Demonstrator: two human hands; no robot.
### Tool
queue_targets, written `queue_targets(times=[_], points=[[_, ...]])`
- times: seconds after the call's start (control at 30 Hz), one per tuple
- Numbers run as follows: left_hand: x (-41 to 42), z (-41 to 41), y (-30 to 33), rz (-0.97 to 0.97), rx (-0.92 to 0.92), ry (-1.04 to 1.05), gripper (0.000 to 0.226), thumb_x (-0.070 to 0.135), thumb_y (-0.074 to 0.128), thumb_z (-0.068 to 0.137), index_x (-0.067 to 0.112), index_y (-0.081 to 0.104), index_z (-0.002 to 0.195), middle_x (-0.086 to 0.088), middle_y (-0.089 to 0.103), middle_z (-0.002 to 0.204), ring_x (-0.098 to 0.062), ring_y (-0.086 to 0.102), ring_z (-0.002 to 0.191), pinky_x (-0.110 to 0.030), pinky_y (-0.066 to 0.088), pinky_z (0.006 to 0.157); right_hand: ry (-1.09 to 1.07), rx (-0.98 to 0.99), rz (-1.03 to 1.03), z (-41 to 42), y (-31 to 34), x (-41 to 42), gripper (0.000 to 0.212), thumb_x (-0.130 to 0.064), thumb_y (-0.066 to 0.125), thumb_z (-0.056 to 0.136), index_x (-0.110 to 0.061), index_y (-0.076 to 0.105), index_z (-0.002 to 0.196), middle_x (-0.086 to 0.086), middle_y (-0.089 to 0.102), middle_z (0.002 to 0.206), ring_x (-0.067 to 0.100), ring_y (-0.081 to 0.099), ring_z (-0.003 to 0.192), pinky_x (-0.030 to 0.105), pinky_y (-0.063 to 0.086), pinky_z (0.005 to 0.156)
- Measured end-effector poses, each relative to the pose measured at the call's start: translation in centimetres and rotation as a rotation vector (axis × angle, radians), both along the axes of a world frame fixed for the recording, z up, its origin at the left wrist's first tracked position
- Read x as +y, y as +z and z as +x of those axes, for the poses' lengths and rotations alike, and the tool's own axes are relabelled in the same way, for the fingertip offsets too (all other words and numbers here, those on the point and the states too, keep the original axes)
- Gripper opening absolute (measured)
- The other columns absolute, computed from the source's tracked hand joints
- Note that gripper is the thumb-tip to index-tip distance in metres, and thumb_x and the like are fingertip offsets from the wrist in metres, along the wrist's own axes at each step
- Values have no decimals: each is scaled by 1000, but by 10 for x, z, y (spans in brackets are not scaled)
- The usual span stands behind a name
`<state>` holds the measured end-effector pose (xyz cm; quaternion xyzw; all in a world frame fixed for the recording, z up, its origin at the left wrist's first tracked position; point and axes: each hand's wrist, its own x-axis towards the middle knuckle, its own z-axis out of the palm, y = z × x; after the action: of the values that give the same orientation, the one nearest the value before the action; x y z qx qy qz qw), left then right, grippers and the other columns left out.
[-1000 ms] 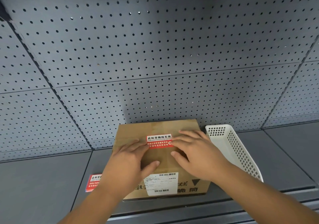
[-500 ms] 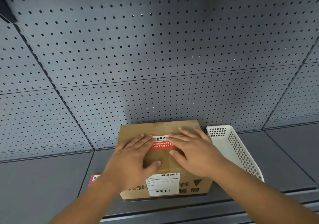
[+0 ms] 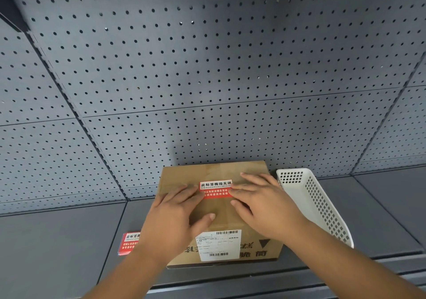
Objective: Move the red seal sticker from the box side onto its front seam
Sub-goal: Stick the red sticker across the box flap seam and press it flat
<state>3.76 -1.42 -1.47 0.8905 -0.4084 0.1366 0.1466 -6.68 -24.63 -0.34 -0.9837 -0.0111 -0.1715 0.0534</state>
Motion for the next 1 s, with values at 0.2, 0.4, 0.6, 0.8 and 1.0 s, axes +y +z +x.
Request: queue_targets(times=[0.2, 0.4, 0.6, 0.8, 1.0], points=[[-1, -3, -5, -76, -38, 13, 55, 67, 60, 85, 23, 81, 110, 7, 77, 115, -19, 68, 113, -47, 53, 95, 1, -66, -33, -3, -3, -1, 36, -45, 50, 99, -29, 81, 107, -13, 77, 117, 18, 60, 126, 36, 30, 107], [0, -6, -3, -71, -34, 39, 50, 64, 63, 83, 22, 80, 105, 8, 78, 109, -18, 70, 106, -45, 55, 90, -3, -98, -34, -5, -5, 1, 31, -42, 55, 97, -26, 82, 102, -13, 78, 112, 18, 61, 120, 37, 37, 103], [0, -9, -2, -50, -24, 46, 53, 66, 56, 89, 27, 73, 120, 9, 75, 116, -20, 66, 110, -45, 52, 95, 11, -115, -33, -7, -4, 3, 35, -42, 51, 98, -26, 78, 112, -14, 76, 115, 16, 59, 115, 39, 46, 96], [0, -10, -6, -55, -15, 60, 56, 66, 57, 88, 24, 77, 119, 10, 74, 120, -18, 66, 112, -45, 51, 95, -12, -112, -16, -7, -4, 3, 31, -40, 55, 97, -28, 80, 110, -17, 77, 114, 16, 58, 114, 39, 45, 95], [-1, -12, -3, -66, -1, 71, 55, 65, 59, 86, 21, 80, 112, 7, 77, 114, -19, 69, 110, -46, 53, 93, -26, -106, -7, -9, -2, 4, 27, -38, 60, 96, -27, 81, 109, -17, 78, 110, 15, 60, 109, 39, 47, 92]])
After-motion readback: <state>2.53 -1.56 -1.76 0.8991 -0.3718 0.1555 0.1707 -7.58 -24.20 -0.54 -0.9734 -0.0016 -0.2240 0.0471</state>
